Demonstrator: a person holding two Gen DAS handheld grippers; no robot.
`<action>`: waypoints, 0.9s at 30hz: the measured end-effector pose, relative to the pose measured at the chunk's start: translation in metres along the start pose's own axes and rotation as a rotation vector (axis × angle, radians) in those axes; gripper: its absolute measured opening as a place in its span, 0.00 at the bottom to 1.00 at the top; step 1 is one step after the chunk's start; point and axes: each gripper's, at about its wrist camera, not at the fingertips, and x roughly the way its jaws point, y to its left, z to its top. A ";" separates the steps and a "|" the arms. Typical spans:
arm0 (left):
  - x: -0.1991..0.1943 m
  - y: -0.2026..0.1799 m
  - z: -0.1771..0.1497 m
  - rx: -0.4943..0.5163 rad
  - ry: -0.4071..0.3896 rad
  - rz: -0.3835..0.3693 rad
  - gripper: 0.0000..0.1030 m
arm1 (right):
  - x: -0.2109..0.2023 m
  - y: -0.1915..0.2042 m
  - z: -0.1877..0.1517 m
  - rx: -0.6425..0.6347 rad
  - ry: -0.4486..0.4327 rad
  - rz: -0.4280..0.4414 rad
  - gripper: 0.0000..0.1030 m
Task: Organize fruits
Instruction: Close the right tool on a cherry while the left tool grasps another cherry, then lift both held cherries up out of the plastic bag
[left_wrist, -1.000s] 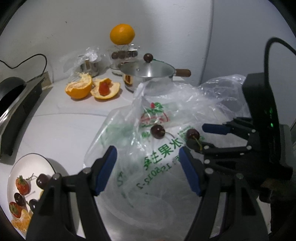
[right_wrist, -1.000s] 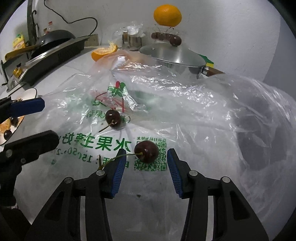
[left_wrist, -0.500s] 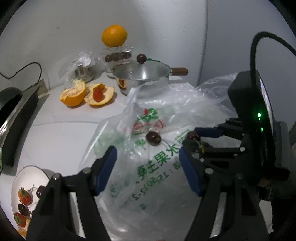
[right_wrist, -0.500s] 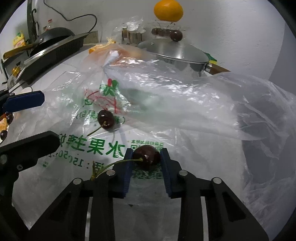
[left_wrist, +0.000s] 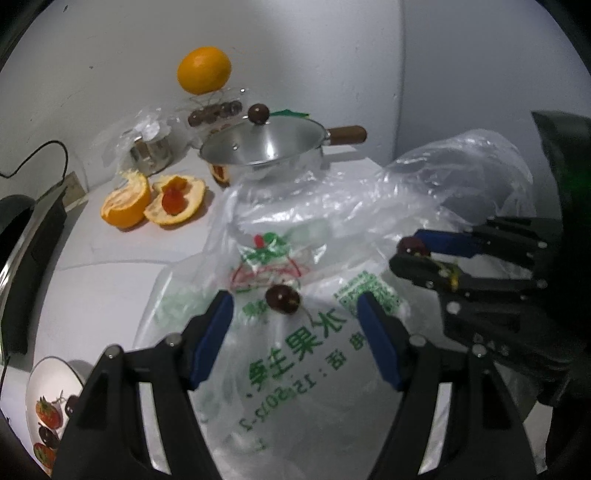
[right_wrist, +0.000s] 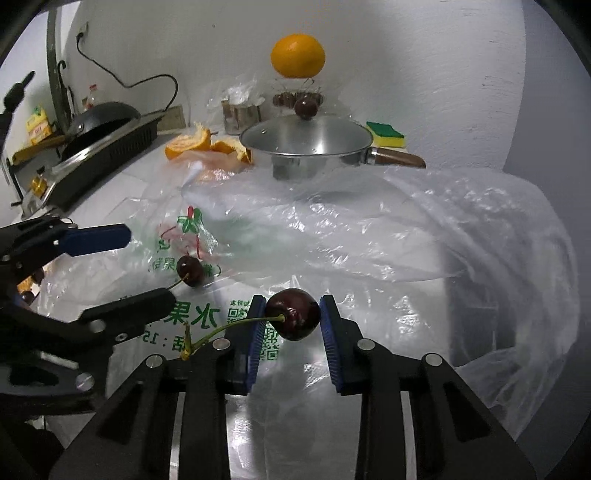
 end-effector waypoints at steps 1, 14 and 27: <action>0.004 -0.001 0.001 0.001 0.004 0.002 0.69 | -0.001 -0.001 -0.001 0.002 -0.003 0.005 0.31; 0.050 0.003 0.003 -0.025 0.076 -0.004 0.68 | 0.008 -0.010 -0.002 0.020 -0.001 0.041 0.31; 0.067 0.011 0.002 -0.066 0.101 -0.009 0.30 | 0.015 -0.018 -0.005 0.030 0.007 0.039 0.31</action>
